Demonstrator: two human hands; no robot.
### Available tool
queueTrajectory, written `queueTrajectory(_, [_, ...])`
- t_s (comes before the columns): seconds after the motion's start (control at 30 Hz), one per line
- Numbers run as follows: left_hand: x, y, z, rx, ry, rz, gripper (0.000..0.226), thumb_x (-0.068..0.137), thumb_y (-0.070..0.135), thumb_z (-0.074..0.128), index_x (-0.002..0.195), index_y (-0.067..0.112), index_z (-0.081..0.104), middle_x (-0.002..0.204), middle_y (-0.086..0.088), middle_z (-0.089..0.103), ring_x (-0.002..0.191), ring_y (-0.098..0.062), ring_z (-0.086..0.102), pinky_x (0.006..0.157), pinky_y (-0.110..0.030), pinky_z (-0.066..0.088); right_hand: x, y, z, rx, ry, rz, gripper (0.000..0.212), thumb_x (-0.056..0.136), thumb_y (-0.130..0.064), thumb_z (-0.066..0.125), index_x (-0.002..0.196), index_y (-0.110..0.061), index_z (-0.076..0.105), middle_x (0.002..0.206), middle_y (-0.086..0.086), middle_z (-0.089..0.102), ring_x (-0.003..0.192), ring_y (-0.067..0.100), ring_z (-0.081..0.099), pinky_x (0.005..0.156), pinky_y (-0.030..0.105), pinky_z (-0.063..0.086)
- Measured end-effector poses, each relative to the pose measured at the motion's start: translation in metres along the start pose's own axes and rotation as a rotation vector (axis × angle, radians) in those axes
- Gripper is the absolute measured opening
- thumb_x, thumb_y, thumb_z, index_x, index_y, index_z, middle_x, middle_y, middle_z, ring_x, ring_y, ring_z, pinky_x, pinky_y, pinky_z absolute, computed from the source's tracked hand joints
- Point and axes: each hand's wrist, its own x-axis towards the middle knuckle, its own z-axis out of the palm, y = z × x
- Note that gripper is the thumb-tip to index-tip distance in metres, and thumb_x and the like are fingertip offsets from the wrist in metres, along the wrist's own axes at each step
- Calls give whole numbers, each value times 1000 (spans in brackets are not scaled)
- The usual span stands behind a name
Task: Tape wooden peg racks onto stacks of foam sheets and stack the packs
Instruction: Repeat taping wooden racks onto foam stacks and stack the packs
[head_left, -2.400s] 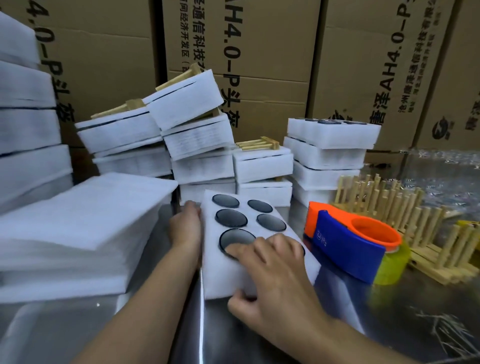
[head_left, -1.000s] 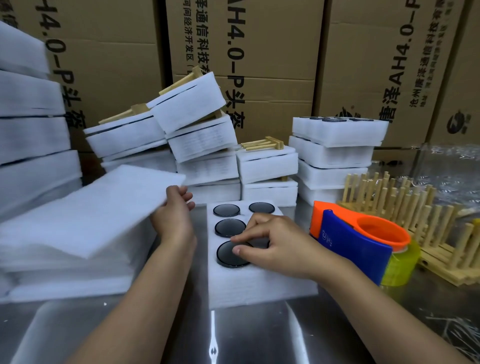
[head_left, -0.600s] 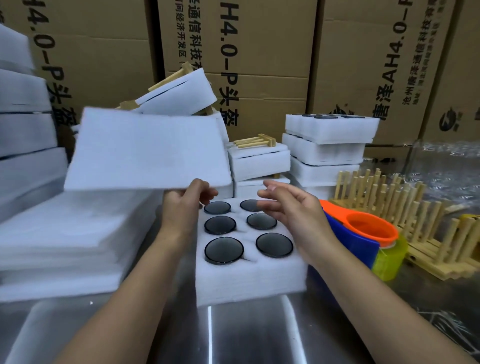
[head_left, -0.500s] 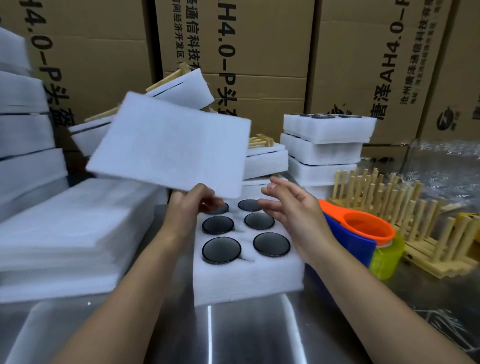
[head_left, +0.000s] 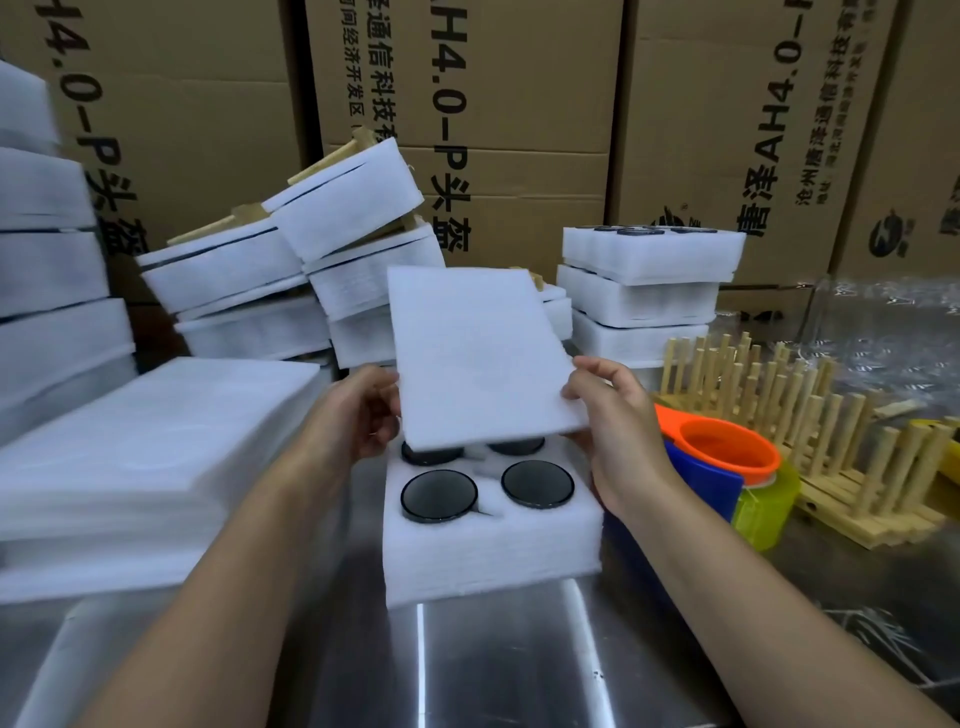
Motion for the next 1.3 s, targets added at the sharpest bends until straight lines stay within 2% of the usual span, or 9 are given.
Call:
queueTrajectory(0.07, [6, -4, -5, 2, 123, 23, 30, 85, 26, 52, 55, 18, 50, 46, 7, 52, 36, -7, 37, 36, -15, 21, 1, -1, -1, -43, 19, 6, 19, 82, -3, 52, 78, -20, 60, 84, -1, 61, 74, 16, 54, 63, 29, 42])
queueTrajectory(0.3, [9, -7, -9, 32, 276, 29, 16, 83, 32, 66, 74, 19, 63, 53, 9, 56, 48, -11, 44, 50, -26, 30, -1, 1, -5, -269, -157, -86, 27, 81, -12, 56, 81, -25, 79, 85, -13, 67, 86, 7, 59, 77, 19, 46])
queueTrajectory(0.37, [7, -5, -8, 25, 312, 23, 14, 84, 30, 66, 78, 17, 65, 68, 0, 62, 62, -19, 51, 60, -30, 37, 1, 0, -7, -317, -215, -8, 26, 69, -23, 59, 84, -24, 79, 100, -6, 72, 98, 14, 61, 88, 25, 48])
queueTrajectory(0.47, [6, -3, -7, 17, 338, -3, 14, 83, 25, 66, 75, 14, 61, 84, -13, 59, 78, -24, 52, 71, -36, 36, 4, -2, -13, -385, -305, 100, 36, 61, -27, 54, 87, -25, 79, 96, -4, 75, 92, 15, 63, 78, 26, 48])
queueTrajectory(0.63, [10, -9, -13, 92, 344, -59, 23, 81, 29, 64, 67, 13, 55, 65, -10, 55, 62, -22, 48, 60, -32, 35, 3, -3, -15, -482, -328, 122, 39, 57, -28, 54, 86, -20, 79, 97, -3, 74, 87, 12, 61, 68, 20, 43])
queueTrajectory(0.77, [17, -17, -15, 254, 363, -130, 40, 85, 41, 61, 55, 17, 48, 42, 5, 45, 44, -14, 36, 46, -22, 28, 1, -4, -12, -528, -231, 67, 34, 60, -28, 76, 80, -1, 74, 58, -15, 60, 59, 5, 53, 46, 10, 37])
queueTrajectory(0.93, [19, -28, -13, 376, 327, -77, 46, 85, 38, 64, 50, 17, 42, 39, 6, 40, 34, -8, 32, 36, -14, 24, 0, -4, -12, -615, -206, 68, 11, 74, -14, 70, 70, -5, 75, 53, -2, 58, 55, 6, 48, 49, 14, 36])
queueTrajectory(1.13, [18, -25, -14, 400, 319, -126, 45, 81, 42, 64, 51, 18, 41, 40, 5, 42, 39, -12, 36, 44, -21, 29, -3, -5, -13, -650, -241, 66, 41, 79, 2, 54, 42, -16, 63, 34, -11, 45, 29, 1, 38, 33, 11, 28])
queueTrajectory(1.3, [18, -26, -14, 472, 343, -123, 40, 80, 35, 63, 52, 19, 39, 38, 7, 38, 35, -11, 32, 39, -16, 25, -4, -3, -10, -575, -248, 39, 18, 80, -6, 64, 64, -9, 72, 44, -13, 56, 38, -4, 47, 41, 8, 34])
